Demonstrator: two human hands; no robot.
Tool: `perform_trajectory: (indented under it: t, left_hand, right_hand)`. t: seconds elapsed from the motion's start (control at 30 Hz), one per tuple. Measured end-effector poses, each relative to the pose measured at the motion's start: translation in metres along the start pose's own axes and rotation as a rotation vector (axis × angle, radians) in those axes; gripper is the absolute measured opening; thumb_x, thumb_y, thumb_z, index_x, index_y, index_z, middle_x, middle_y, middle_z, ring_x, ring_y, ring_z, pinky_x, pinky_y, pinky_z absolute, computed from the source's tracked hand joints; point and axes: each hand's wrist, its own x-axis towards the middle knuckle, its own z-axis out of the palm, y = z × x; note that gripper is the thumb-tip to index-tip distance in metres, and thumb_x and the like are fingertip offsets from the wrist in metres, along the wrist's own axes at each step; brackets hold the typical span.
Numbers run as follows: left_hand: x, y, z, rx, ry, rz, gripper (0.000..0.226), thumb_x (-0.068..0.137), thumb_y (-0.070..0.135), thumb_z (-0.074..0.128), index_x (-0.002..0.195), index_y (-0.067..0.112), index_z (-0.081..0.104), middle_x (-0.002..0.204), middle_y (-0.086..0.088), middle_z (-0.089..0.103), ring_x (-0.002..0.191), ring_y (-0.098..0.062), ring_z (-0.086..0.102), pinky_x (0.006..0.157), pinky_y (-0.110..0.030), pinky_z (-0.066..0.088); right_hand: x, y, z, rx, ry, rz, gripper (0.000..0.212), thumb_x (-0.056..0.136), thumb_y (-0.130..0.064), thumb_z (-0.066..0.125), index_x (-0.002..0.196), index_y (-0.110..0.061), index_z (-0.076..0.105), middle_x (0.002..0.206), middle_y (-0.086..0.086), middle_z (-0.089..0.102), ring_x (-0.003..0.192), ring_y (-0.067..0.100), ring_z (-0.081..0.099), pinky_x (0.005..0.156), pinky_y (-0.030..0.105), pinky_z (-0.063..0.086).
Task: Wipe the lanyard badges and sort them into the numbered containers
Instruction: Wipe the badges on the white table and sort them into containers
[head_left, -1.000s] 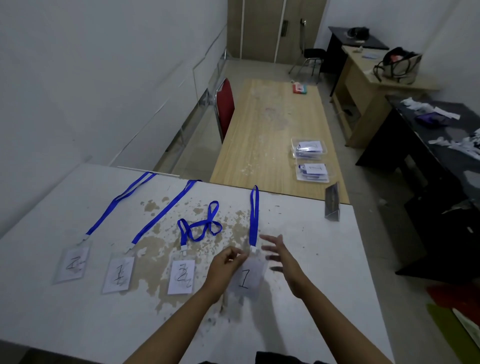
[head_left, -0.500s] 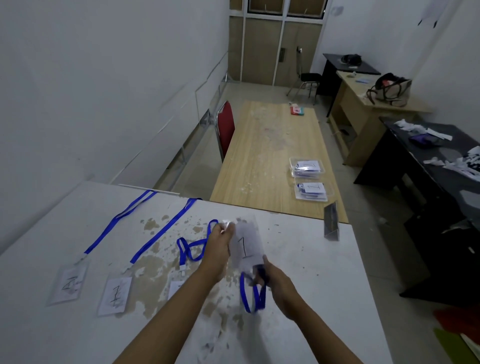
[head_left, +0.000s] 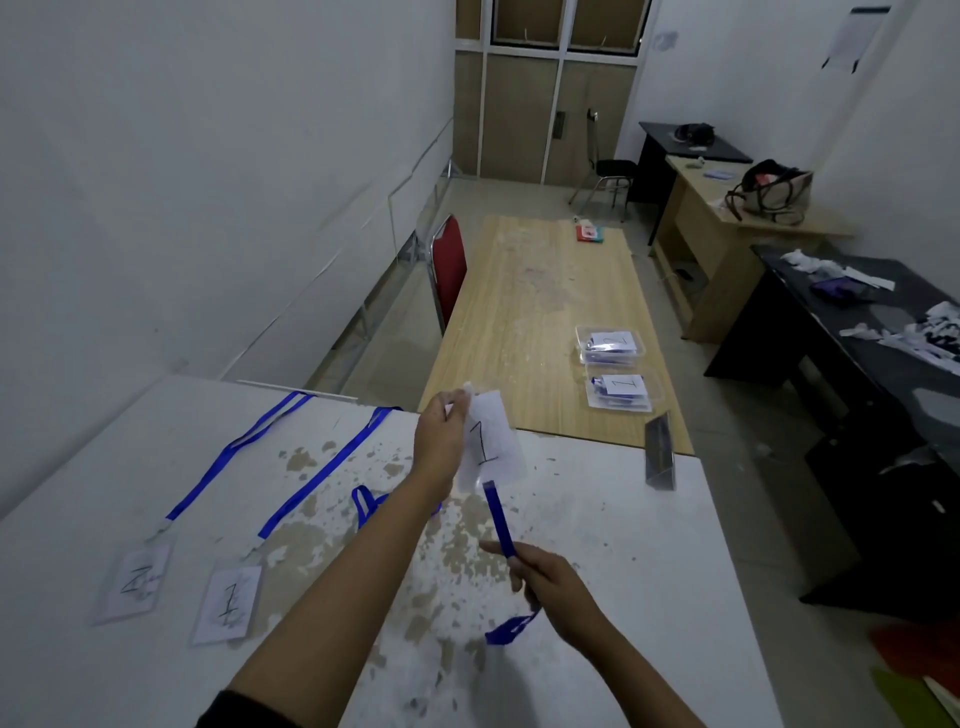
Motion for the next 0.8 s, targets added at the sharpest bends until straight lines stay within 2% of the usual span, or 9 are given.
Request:
perform_trajectory:
  t: [0.1, 0.2, 0.27, 0.37, 0.5, 0.57, 0.63, 0.7, 0.8]
  left_hand:
    - [0.002, -0.006, -0.009, 0.169, -0.171, -0.021, 0.018, 0.1, 0.037, 0.049, 0.099, 0.023, 0.06, 0.106, 0.002, 0.06, 0.099, -0.016, 0.053, 0.076, -0.028, 0.041]
    - [0.0, -0.012, -0.02, 0.311, -0.375, -0.125, 0.02, 0.1, 0.037, 0.048, 0.103, 0.023, 0.062, 0.11, -0.004, 0.061, 0.099, -0.019, 0.056, 0.077, -0.031, 0.045]
    - [-0.006, -0.015, -0.023, 0.345, -0.443, -0.169, 0.018, 0.1, 0.036, 0.048, 0.099, 0.025, 0.062, 0.103, -0.001, 0.061, 0.091, -0.016, 0.057, 0.069, -0.025, 0.047]
    - [-0.017, -0.018, -0.022, 0.385, -0.498, -0.16, 0.017, 0.101, 0.034, 0.046, 0.096, 0.026, 0.061, 0.097, 0.005, 0.061, 0.083, -0.008, 0.055, 0.06, -0.018, 0.044]
    - [-0.027, -0.019, -0.014, 0.387, -0.577, -0.124, 0.016, 0.101, 0.032, 0.046, 0.101, 0.024, 0.06, 0.101, 0.004, 0.059, 0.091, -0.011, 0.055, 0.07, -0.022, 0.045]
    - [-0.031, -0.017, -0.011, 0.378, -0.601, -0.101, 0.016, 0.101, 0.032, 0.046, 0.101, 0.023, 0.06, 0.106, 0.0, 0.06, 0.097, -0.015, 0.055, 0.078, -0.025, 0.045]
    - [-0.035, -0.016, -0.009, 0.36, -0.616, -0.067, 0.015, 0.101, 0.033, 0.046, 0.095, 0.026, 0.059, 0.103, 0.001, 0.059, 0.092, -0.013, 0.053, 0.075, -0.024, 0.043]
    - [-0.036, -0.016, -0.007, 0.352, -0.618, -0.054, 0.016, 0.1, 0.034, 0.046, 0.092, 0.027, 0.058, 0.097, 0.002, 0.057, 0.086, -0.012, 0.052, 0.071, -0.023, 0.041]
    - [-0.037, -0.016, -0.003, 0.383, -0.607, -0.082, 0.017, 0.099, 0.038, 0.047, 0.106, 0.027, 0.058, 0.103, 0.004, 0.057, 0.087, -0.007, 0.053, 0.07, -0.022, 0.043]
  right_hand:
    - [0.005, -0.003, -0.021, -0.209, -0.009, 0.039, 0.039, 0.103, -0.015, 0.043, 0.106, -0.041, 0.072, 0.071, 0.001, 0.057, 0.081, 0.018, 0.064, 0.077, 0.018, 0.042]
    - [0.011, -0.012, -0.048, -0.369, 0.011, 0.035, 0.03, 0.102, -0.017, 0.048, 0.1, -0.037, 0.07, 0.076, -0.004, 0.067, 0.083, 0.012, 0.065, 0.079, 0.02, 0.045]
    - [0.016, -0.022, -0.065, -0.412, 0.034, -0.018, 0.024, 0.1, -0.016, 0.051, 0.1, -0.031, 0.07, 0.078, -0.005, 0.07, 0.082, 0.007, 0.066, 0.08, 0.02, 0.047]
    - [0.027, -0.041, -0.081, -0.494, 0.038, -0.068, 0.022, 0.1, -0.015, 0.052, 0.101, -0.027, 0.07, 0.081, -0.009, 0.072, 0.083, 0.002, 0.065, 0.08, 0.018, 0.047]
    - [0.041, -0.065, -0.086, -0.619, 0.045, -0.157, 0.031, 0.099, -0.012, 0.05, 0.099, -0.038, 0.068, 0.086, -0.016, 0.066, 0.083, -0.006, 0.06, 0.071, 0.01, 0.044]
    - [0.045, -0.075, -0.088, -0.658, 0.045, -0.205, 0.035, 0.098, -0.014, 0.051, 0.098, -0.046, 0.066, 0.088, -0.015, 0.064, 0.084, -0.004, 0.058, 0.07, 0.013, 0.046]
    - [0.05, -0.082, -0.089, -0.682, 0.037, -0.225, 0.035, 0.098, -0.012, 0.051, 0.106, -0.041, 0.069, 0.09, -0.013, 0.063, 0.084, -0.002, 0.058, 0.077, 0.02, 0.049]
    - [0.052, -0.089, -0.09, -0.676, 0.026, -0.246, 0.037, 0.098, -0.009, 0.051, 0.115, -0.036, 0.069, 0.089, -0.012, 0.061, 0.083, -0.004, 0.058, 0.079, 0.019, 0.048]
    - [0.054, -0.097, -0.092, -0.64, 0.007, -0.273, 0.04, 0.098, -0.006, 0.051, 0.121, -0.035, 0.066, 0.089, -0.01, 0.059, 0.085, -0.01, 0.056, 0.078, 0.013, 0.045]
